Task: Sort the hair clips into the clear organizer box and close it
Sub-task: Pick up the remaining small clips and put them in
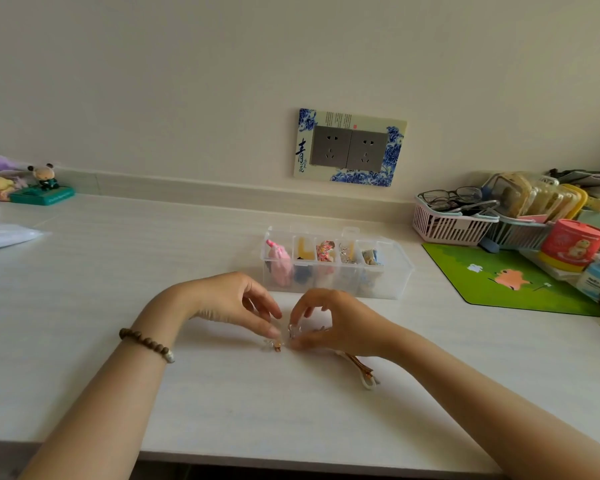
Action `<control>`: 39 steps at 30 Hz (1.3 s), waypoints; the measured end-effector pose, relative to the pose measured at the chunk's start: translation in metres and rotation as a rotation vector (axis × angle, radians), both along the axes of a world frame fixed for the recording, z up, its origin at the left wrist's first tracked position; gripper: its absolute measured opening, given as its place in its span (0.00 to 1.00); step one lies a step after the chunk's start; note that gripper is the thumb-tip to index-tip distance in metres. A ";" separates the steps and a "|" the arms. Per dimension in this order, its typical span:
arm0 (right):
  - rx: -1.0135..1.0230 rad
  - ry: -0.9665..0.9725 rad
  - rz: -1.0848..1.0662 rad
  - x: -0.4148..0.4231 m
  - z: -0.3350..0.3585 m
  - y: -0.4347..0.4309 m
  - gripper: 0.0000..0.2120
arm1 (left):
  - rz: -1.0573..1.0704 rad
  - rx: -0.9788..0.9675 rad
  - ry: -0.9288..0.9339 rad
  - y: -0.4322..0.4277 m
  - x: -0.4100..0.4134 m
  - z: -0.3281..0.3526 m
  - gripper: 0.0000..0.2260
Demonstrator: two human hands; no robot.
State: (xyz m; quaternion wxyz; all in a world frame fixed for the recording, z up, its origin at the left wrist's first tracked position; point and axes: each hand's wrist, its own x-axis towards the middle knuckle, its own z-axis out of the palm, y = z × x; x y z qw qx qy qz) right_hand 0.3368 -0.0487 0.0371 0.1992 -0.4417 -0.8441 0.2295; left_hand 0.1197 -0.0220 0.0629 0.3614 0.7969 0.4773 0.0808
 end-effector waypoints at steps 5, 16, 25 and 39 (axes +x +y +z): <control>-0.003 0.151 -0.002 0.008 0.003 0.002 0.07 | -0.060 -0.034 0.047 -0.003 0.005 -0.001 0.16; 0.215 0.498 -0.254 0.003 0.057 0.058 0.07 | -0.013 0.031 -0.066 0.001 0.014 -0.011 0.10; 0.328 0.153 -0.285 0.005 0.045 0.068 0.10 | 0.013 0.004 -0.147 0.003 0.012 -0.014 0.09; -0.223 0.167 -0.052 0.037 0.002 0.012 0.08 | 0.107 0.169 -0.436 0.004 0.016 -0.003 0.03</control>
